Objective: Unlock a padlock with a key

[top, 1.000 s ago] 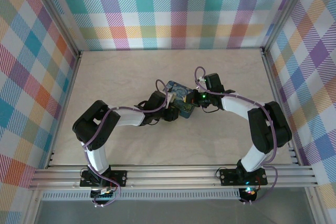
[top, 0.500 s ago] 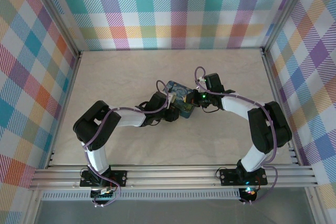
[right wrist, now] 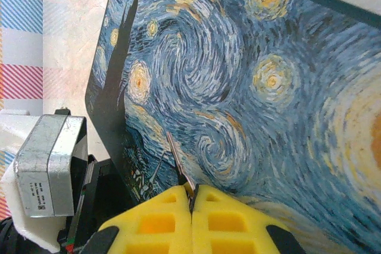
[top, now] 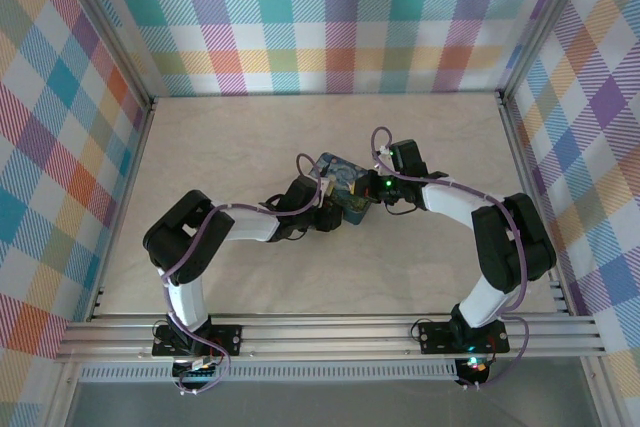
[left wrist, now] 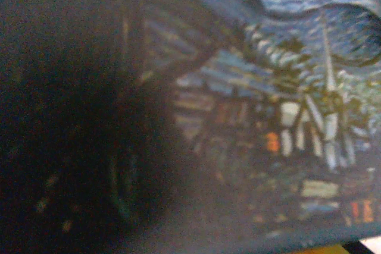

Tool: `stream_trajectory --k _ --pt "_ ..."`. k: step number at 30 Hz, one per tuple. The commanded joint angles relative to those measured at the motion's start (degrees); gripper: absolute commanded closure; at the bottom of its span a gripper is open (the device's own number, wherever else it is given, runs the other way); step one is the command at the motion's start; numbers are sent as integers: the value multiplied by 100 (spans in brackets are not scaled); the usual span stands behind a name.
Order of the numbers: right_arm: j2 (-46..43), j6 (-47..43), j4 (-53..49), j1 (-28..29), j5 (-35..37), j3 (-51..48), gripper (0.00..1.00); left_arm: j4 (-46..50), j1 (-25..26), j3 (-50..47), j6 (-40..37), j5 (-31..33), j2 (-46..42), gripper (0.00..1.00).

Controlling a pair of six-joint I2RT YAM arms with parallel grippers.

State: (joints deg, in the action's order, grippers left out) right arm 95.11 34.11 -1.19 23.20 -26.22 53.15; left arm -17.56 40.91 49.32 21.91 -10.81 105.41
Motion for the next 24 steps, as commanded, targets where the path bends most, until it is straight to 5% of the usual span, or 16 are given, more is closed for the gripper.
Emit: stream_trajectory --k 1,16,24 --pt "209 60 -278 -2 157 -234 100 -300 109 53 163 92 129 65" --pt "-109 -114 -237 0 263 -141 100 -189 103 -1 471 56 -244 75" --pt "-1055 -686 -172 0 729 -184 100 534 101 206 1086 -374 -688 76"
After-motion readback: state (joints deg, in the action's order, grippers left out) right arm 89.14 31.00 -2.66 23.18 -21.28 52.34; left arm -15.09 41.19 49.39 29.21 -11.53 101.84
